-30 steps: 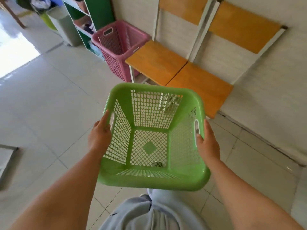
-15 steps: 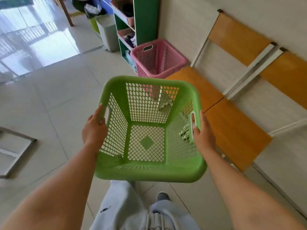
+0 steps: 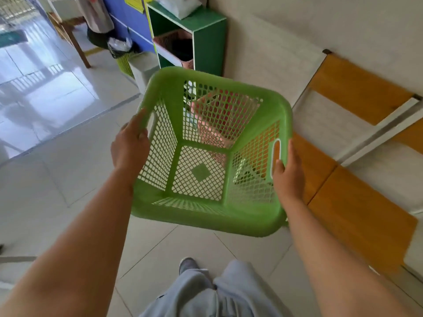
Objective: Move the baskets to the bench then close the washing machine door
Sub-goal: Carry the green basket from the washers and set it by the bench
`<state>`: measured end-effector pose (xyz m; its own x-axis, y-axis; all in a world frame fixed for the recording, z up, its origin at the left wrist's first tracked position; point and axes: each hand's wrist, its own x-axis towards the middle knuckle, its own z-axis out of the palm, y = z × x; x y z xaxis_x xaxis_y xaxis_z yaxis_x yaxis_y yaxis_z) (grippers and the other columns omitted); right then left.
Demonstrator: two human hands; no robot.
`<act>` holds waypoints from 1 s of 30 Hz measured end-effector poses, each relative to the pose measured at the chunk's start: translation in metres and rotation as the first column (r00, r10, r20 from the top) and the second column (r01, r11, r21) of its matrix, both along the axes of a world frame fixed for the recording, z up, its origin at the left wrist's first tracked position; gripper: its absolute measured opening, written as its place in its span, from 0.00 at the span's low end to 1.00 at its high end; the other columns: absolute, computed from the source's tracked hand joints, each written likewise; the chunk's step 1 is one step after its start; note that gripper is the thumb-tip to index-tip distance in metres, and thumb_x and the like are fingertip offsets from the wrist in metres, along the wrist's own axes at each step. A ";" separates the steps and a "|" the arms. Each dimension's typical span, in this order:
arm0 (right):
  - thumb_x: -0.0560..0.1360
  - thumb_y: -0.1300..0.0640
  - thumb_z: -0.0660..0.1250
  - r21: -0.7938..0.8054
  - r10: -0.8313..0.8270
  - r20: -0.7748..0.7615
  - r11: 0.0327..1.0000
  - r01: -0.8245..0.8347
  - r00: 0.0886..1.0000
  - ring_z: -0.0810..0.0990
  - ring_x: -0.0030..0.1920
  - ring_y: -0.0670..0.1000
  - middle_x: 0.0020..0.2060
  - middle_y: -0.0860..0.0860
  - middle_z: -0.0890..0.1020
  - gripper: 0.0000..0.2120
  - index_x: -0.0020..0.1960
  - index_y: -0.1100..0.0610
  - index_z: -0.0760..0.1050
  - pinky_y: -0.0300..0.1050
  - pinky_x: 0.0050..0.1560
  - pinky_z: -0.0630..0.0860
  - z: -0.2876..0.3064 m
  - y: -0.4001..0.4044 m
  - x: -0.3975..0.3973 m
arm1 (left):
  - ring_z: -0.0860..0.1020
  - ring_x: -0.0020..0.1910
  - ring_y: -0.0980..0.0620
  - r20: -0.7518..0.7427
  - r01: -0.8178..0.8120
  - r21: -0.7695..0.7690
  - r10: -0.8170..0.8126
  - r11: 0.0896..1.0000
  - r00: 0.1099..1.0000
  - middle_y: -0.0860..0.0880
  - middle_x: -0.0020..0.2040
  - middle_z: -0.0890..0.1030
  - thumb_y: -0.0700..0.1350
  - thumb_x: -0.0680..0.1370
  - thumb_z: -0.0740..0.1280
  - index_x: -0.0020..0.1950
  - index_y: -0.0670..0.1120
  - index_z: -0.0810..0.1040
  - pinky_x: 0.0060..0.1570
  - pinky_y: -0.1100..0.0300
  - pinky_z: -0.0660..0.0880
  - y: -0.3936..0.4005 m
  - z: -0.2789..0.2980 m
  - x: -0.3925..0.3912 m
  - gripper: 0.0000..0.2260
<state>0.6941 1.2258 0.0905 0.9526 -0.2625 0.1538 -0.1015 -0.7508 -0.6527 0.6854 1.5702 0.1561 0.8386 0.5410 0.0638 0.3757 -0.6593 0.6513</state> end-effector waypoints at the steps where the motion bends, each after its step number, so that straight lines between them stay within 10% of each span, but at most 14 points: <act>1: 0.81 0.58 0.58 0.014 -0.011 0.035 1.000 0.010 0.999 0.64 0.74 0.56 0.76 0.54 0.61 0.28 0.78 0.52 0.53 0.51 0.66 0.69 0.003 0.005 0.013 | 0.77 0.60 0.44 0.031 0.009 0.008 -0.009 1.000 0.999 0.51 0.68 0.75 0.45 0.79 0.58 0.70 0.68 0.64 0.55 0.51 0.74 0.005 0.007 0.017 0.24; 12: 0.81 0.58 0.56 0.117 -0.121 0.263 0.989 0.093 0.957 0.61 0.75 0.53 0.77 0.55 0.60 0.27 0.78 0.53 0.54 0.45 0.70 0.64 0.011 0.016 0.190 | 0.78 0.59 0.46 0.282 0.107 -0.007 -0.101 0.994 0.954 0.53 0.68 0.75 0.47 0.80 0.59 0.71 0.66 0.64 0.53 0.53 0.73 0.013 0.014 0.215 0.22; 30: 0.80 0.63 0.60 0.152 -0.440 -0.041 0.885 0.441 0.897 0.62 0.74 0.53 0.76 0.53 0.62 0.29 0.78 0.53 0.55 0.42 0.70 0.61 -0.048 0.004 0.390 | 0.79 0.54 0.45 0.050 0.477 0.044 -0.479 0.878 0.877 0.51 0.65 0.77 0.43 0.79 0.59 0.71 0.67 0.63 0.52 0.45 0.78 -0.026 -0.068 0.552 0.25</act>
